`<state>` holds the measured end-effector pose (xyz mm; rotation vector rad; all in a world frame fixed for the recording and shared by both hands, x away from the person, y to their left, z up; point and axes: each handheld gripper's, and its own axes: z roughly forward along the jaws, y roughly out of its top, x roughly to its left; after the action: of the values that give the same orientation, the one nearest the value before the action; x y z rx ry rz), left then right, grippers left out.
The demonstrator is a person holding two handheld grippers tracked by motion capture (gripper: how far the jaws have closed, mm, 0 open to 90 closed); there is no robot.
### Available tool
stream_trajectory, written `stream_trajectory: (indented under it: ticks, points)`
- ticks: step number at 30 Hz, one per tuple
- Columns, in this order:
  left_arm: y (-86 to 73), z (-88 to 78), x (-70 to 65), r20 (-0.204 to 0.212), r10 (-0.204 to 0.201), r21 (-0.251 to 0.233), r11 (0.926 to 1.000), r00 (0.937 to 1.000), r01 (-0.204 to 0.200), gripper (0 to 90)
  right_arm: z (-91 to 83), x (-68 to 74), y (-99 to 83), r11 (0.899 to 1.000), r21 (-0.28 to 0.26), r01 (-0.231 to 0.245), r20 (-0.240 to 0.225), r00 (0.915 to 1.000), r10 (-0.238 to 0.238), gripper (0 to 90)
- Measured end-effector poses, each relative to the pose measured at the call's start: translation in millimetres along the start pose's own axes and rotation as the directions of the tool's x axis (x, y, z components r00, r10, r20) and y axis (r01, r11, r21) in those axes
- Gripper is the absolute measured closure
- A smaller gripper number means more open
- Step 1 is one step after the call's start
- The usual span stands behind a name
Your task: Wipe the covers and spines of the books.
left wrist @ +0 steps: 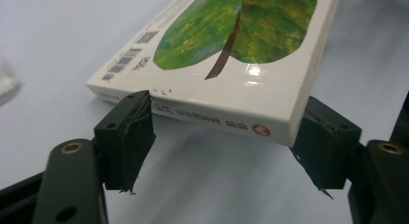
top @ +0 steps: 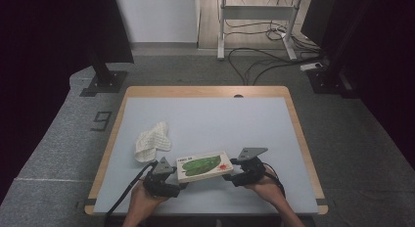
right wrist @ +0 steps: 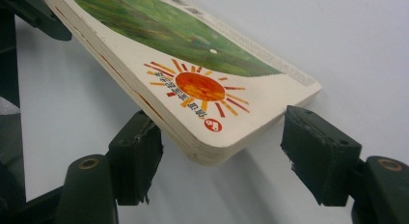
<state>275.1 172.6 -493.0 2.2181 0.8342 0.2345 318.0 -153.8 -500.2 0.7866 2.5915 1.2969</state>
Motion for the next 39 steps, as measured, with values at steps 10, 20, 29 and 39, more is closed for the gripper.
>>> stream_trajectory:
  ticks: [10,20,29,39]
  points:
    - [-11.0,5.3,5.2,0.012,-0.042,-0.004,0.9991,0.999,0.042,30.6,4.7,5.2,-10.4,1.0,-0.01,0.005,0.002,1.0,-0.005,28.9]
    - [-12.1,17.9,8.0,-0.002,-0.022,0.026,0.9994,0.9998,0.022,35.2,13.3,2.2,-19.5,1.0,-0.003,-0.013,0.014,0.9998,0.013,30.2]
    - [-11.4,25.8,14.7,-0.036,-0.008,0.026,0.9996,0.9993,0.009,37.7,21.2,-2.0,-22.9,1.0,0.0,-0.013,0.026,0.9996,0.013,30.8]
    - [-12.8,24.7,11.4,-0.047,0.026,0.04,0.9989,0.9986,-0.024,36.4,21.7,0.1,-23.8,1.0,0.018,0.005,0.027,0.9996,-0.006,30.8]
